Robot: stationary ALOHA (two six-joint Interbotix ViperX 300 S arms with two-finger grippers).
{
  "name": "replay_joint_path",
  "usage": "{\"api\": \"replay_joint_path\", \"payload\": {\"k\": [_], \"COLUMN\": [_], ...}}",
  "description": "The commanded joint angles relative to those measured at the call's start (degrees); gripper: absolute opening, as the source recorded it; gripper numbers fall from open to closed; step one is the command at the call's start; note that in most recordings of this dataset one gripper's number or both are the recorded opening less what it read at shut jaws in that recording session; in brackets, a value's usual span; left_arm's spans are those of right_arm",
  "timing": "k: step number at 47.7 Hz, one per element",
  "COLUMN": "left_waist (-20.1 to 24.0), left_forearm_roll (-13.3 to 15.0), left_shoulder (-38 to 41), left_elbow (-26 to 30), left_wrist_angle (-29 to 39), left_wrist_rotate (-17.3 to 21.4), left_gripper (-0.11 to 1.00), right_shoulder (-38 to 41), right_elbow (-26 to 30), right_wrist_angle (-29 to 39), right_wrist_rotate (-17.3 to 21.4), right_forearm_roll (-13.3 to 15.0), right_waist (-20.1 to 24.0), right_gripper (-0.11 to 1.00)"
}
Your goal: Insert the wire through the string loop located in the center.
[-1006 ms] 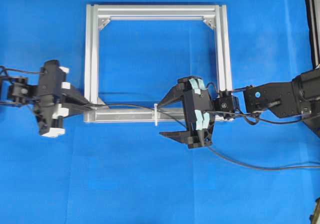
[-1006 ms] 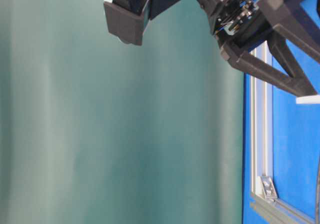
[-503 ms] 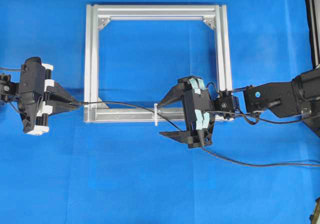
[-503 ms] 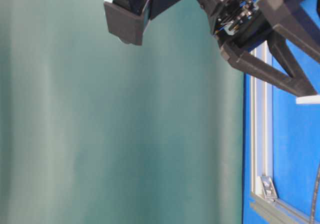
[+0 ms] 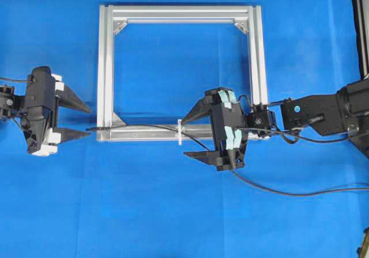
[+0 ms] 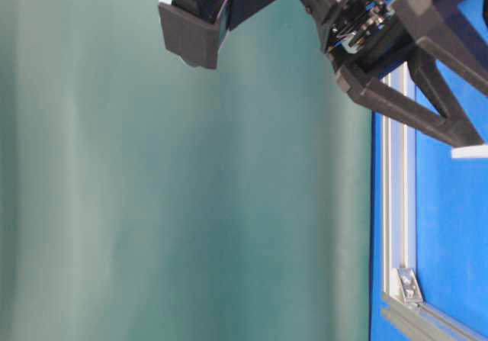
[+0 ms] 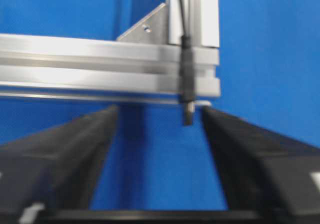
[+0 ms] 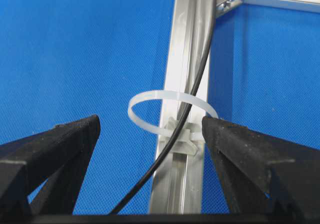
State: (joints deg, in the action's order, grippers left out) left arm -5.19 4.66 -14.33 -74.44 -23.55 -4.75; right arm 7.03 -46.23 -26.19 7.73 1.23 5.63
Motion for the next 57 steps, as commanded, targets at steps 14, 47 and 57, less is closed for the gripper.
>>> {"api": "replay_joint_path", "payload": {"k": [14,47,57], "left_waist": [0.1,0.1,0.1], "left_forearm_roll": [0.1,0.1,0.1], "left_shoulder": [-1.6,-16.7,-16.8], "left_elbow": [0.4,2.5,2.4], "left_wrist_angle": [-0.1,11.0,11.0], "left_wrist_rotate": [0.2,0.8,0.7], "left_gripper": [0.89,0.89,0.89], "right_shoulder": [-1.8,-12.7,-12.9], "right_elbow": [0.4,1.2,1.2], "right_wrist_angle": [-0.3,8.8,9.1], "right_wrist_rotate": [-0.1,-0.2,-0.2], "right_forearm_roll": [-0.2,0.0,0.0], "right_waist": [-0.3,-0.3,-0.3], "right_gripper": [0.94,0.93,0.93]}}
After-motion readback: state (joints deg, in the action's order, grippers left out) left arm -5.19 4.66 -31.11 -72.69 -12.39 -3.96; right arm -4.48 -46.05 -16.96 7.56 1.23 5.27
